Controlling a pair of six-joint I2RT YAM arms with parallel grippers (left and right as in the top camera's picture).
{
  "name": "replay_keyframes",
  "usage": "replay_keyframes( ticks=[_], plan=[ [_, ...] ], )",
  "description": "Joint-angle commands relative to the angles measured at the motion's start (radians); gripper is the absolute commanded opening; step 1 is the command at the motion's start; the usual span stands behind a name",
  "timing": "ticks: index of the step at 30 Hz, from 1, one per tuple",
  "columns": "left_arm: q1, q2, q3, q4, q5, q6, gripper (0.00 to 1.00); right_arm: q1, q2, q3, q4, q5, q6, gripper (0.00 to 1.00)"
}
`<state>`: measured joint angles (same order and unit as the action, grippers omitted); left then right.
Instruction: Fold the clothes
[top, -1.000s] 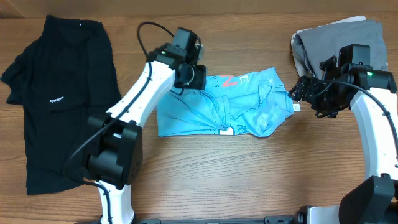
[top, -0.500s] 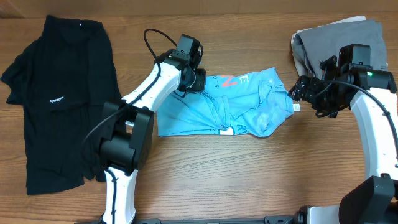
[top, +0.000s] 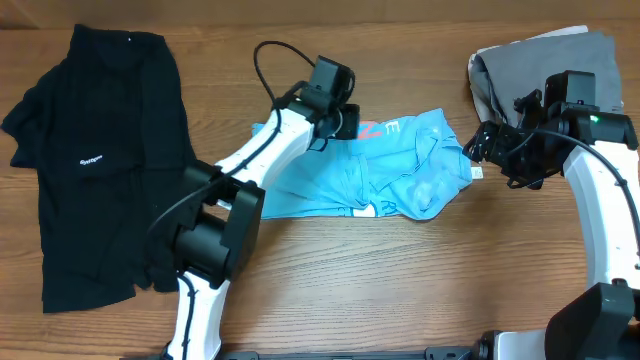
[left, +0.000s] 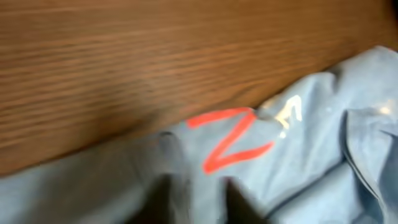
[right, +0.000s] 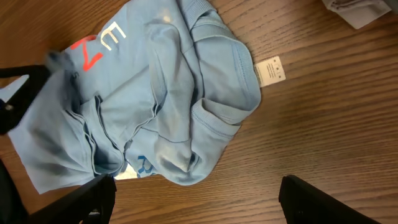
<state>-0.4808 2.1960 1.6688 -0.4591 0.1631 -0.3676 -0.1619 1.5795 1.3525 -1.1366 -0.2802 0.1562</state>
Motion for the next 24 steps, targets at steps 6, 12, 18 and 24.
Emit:
replay_keyframes(
  ticks=[6,12,18,24],
  plan=[
    [0.035,-0.015,0.059,-0.171,-0.016,0.031,1.0,0.006,0.004,-0.005,0.051,0.01,-0.054,0.89],
    [0.135,-0.073,0.205,-0.535,-0.014,0.055,1.0,0.006,0.081,-0.005,0.108,0.01,-0.08,0.9],
    [0.204,-0.138,0.273,-0.721,-0.019,0.203,1.0,0.006,0.256,-0.005,0.156,-0.014,-0.079,1.0],
    [0.275,-0.143,0.272,-0.832,-0.041,0.211,1.0,0.006,0.348,-0.005,0.178,-0.059,-0.109,1.0]
  ],
)
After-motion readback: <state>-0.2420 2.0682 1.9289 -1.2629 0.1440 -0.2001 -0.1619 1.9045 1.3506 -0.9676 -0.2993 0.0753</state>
